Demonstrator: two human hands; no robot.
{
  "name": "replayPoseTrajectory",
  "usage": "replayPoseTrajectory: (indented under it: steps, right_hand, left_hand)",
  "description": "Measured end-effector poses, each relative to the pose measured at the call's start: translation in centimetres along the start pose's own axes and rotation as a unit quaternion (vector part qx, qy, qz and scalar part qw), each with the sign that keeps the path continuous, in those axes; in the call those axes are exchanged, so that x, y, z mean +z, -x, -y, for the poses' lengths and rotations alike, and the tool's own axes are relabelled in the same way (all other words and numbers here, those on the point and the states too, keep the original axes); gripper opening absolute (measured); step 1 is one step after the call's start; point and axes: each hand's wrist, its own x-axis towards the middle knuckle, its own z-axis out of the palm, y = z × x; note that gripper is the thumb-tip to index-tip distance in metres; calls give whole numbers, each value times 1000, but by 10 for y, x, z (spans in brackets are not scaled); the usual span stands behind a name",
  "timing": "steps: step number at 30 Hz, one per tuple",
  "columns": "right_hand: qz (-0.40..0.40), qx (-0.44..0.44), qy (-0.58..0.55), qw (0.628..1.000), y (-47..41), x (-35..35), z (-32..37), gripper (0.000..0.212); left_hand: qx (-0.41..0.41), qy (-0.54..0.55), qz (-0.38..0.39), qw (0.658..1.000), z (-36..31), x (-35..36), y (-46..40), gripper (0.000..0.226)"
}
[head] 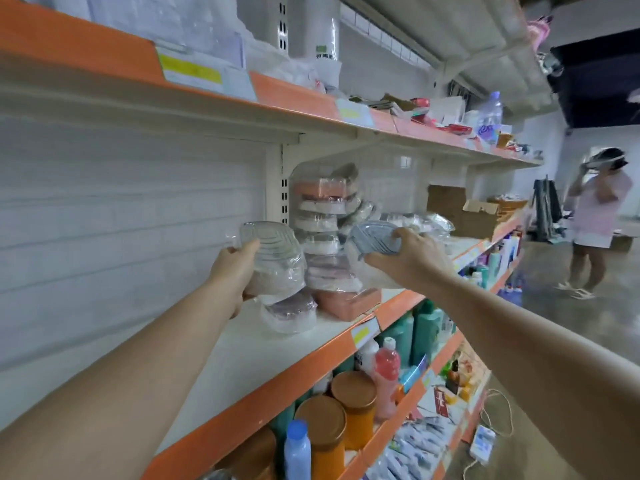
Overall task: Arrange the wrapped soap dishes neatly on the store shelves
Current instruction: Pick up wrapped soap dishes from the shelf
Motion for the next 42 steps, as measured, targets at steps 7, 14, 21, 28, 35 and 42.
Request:
replayPoseTrajectory:
  steps: [7, 14, 21, 28, 35, 42]
  right_hand:
    - [16, 20, -39, 999, -135, 48, -22, 73]
    - [155, -89, -40, 983, -200, 102, -39, 60]
    - [117, -130, 9, 985, -220, 121, -54, 62]
    - [123, -147, 13, 981, -224, 103, -66, 69]
    - [124, -192, 32, 973, -191, 86, -45, 66]
    - [145, -274, 15, 951, -103, 60, 30, 61]
  left_hand:
    - [-31, 3, -82, 996, 11, 62, -85, 46]
    - [10, -248, -133, 960, 19, 102, -127, 68]
    - [-45, -305, -125, 943, 22, 111, -132, 69]
    - [-71, -256, -147, 953, 15, 104, -121, 74]
    - [-32, -274, -121, 954, 7, 88, -79, 63]
    - [44, -314, -125, 940, -28, 19, 14, 59]
